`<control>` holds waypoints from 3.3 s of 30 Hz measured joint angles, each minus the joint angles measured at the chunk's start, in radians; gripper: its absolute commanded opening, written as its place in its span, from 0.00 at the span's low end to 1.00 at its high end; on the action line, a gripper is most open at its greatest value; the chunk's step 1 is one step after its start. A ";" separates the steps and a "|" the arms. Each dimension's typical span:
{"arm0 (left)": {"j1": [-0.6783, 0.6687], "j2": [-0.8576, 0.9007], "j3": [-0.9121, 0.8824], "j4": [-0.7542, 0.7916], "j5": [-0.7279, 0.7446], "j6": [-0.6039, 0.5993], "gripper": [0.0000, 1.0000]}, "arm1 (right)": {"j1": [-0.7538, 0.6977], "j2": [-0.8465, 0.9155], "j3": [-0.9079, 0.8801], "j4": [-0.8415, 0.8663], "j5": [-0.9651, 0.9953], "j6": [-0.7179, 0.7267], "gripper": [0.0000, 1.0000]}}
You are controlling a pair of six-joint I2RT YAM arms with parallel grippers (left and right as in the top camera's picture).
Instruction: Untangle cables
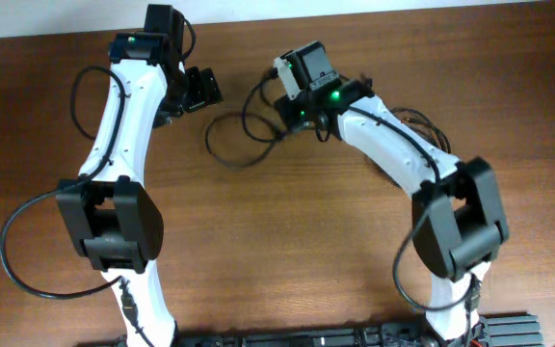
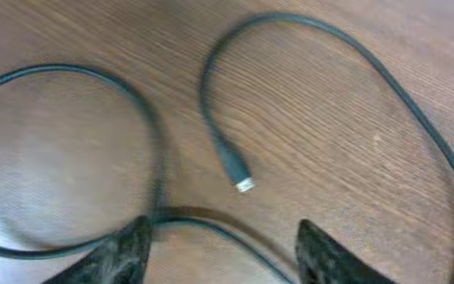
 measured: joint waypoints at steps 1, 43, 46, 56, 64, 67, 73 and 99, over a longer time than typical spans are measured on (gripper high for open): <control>0.000 0.000 0.000 0.000 0.000 0.000 0.99 | -0.013 0.027 -0.001 0.026 -0.001 -0.005 0.84; 0.000 0.000 0.000 0.000 0.000 0.000 0.99 | 0.029 0.134 -0.030 -0.203 0.105 1.144 0.04; 0.000 0.000 0.000 0.000 0.000 0.000 0.99 | 0.029 0.122 -0.030 -0.241 0.133 1.009 0.04; 0.000 0.000 0.000 0.000 0.000 0.000 0.99 | -0.388 -0.590 -0.034 -0.187 0.129 0.277 0.04; 0.000 0.000 0.000 0.000 0.000 0.000 0.99 | -0.972 -0.688 0.086 0.118 -0.233 0.169 0.04; 0.000 0.000 0.000 -0.001 0.000 0.000 0.99 | -1.020 -0.549 0.099 0.151 -0.257 0.103 0.04; 0.000 0.000 0.000 0.002 0.000 0.000 0.99 | -0.997 -0.179 0.088 0.549 -0.286 0.032 0.04; 0.000 0.000 0.000 0.001 0.000 0.000 0.99 | -0.927 -0.312 0.014 -0.656 -0.220 0.074 0.99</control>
